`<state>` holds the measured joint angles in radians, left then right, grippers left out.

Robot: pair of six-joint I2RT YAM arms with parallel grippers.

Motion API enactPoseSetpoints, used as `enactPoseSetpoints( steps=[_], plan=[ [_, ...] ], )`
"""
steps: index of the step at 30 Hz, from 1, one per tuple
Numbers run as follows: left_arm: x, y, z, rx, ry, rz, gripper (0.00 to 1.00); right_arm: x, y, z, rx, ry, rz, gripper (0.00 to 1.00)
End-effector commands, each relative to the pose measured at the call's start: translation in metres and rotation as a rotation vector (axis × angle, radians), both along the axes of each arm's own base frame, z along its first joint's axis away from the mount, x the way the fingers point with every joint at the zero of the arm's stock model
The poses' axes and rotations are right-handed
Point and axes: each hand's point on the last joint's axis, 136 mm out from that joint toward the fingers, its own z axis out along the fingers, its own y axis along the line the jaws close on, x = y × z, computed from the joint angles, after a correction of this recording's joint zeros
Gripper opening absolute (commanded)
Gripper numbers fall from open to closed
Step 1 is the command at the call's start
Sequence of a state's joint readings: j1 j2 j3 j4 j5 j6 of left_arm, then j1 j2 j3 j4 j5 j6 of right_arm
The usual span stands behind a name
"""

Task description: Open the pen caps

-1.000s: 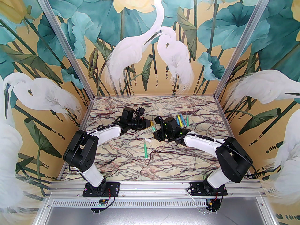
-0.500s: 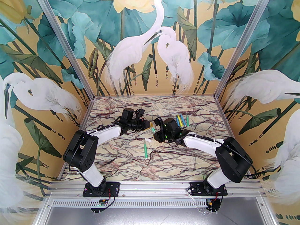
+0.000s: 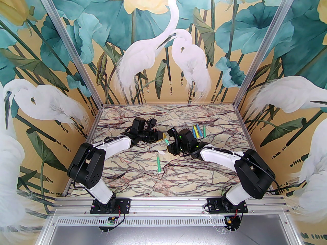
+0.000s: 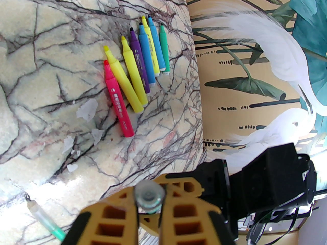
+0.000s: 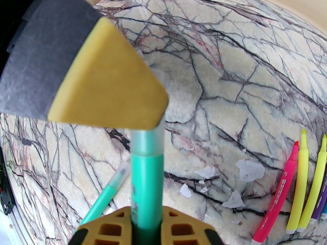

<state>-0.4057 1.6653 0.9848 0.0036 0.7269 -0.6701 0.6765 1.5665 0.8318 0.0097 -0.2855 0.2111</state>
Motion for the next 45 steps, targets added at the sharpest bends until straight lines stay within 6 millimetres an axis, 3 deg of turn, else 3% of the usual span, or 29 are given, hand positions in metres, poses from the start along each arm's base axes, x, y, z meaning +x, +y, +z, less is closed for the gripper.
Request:
enactPoseSetpoints(
  steps=[1,9,18,31,37,41,45],
  plan=[
    [0.075,0.076,0.023,0.113,-0.178,0.367,0.00,-0.047,-0.036,-0.046,-0.151,0.186,0.018,0.00],
    [0.077,0.096,0.031,0.137,-0.182,0.404,0.00,-0.051,-0.037,-0.044,-0.139,0.177,0.031,0.00],
    [0.079,0.106,0.037,0.145,-0.177,0.409,0.00,-0.060,-0.035,-0.042,-0.123,0.171,0.082,0.00],
    [0.094,0.100,0.053,0.160,-0.178,0.361,0.00,-0.066,-0.034,-0.029,-0.083,0.122,0.120,0.00],
    [0.082,0.098,0.043,0.177,-0.156,0.315,0.00,-0.058,-0.035,-0.022,-0.080,0.084,0.080,0.00],
    [0.070,0.092,0.034,0.186,-0.133,0.230,0.00,-0.043,-0.040,-0.021,-0.109,0.060,0.014,0.00],
    [0.060,0.098,0.020,0.249,-0.108,0.210,0.00,-0.030,-0.042,-0.020,-0.119,0.050,-0.036,0.00]
  ],
)
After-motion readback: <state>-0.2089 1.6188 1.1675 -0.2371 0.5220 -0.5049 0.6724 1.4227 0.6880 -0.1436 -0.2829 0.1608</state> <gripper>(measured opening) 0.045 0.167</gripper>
